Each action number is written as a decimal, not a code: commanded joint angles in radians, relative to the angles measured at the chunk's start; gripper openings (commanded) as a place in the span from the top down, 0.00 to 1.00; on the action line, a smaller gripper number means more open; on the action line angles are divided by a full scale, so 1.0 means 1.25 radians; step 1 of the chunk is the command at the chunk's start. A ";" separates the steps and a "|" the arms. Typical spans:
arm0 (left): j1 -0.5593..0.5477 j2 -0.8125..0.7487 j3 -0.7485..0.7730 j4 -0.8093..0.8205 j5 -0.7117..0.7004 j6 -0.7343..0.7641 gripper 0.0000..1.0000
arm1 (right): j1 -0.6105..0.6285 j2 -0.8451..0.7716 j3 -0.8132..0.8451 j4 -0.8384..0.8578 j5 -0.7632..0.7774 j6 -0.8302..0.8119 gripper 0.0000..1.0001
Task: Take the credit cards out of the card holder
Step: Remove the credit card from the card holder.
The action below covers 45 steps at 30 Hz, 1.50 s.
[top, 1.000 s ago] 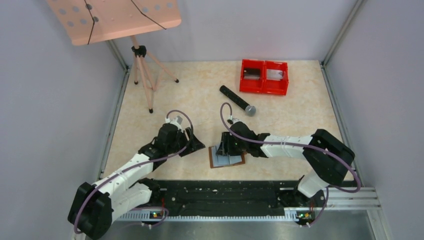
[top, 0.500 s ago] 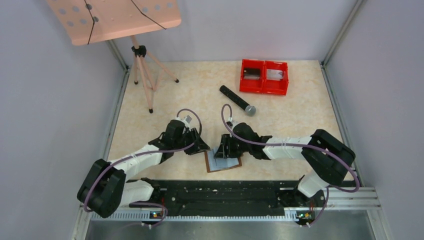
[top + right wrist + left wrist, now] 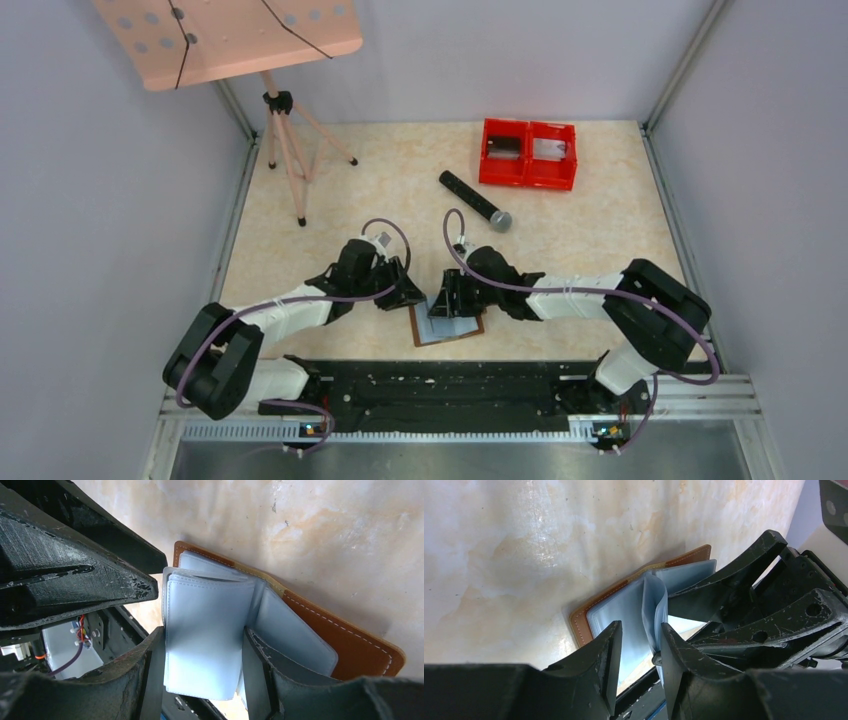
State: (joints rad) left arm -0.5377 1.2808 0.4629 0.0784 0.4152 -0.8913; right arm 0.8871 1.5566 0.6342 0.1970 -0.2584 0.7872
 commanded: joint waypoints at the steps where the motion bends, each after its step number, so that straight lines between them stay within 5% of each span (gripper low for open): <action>1: -0.006 0.011 0.022 0.056 0.013 -0.006 0.62 | -0.004 -0.033 -0.008 0.030 -0.001 0.002 0.57; 22: -0.017 0.072 0.005 0.143 0.052 -0.072 0.77 | -0.004 -0.049 -0.017 0.027 0.012 0.002 0.56; 30: -0.017 0.079 -0.001 0.174 0.078 -0.095 1.00 | -0.004 -0.068 -0.020 0.011 0.021 0.005 0.51; 45: -0.020 0.078 -0.003 0.188 0.093 -0.092 1.00 | -0.004 -0.107 0.024 -0.087 0.074 -0.001 0.37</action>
State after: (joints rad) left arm -0.5591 1.3815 0.4633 0.2661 0.5087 -1.0115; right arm 0.8871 1.4521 0.6178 0.0978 -0.1982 0.7887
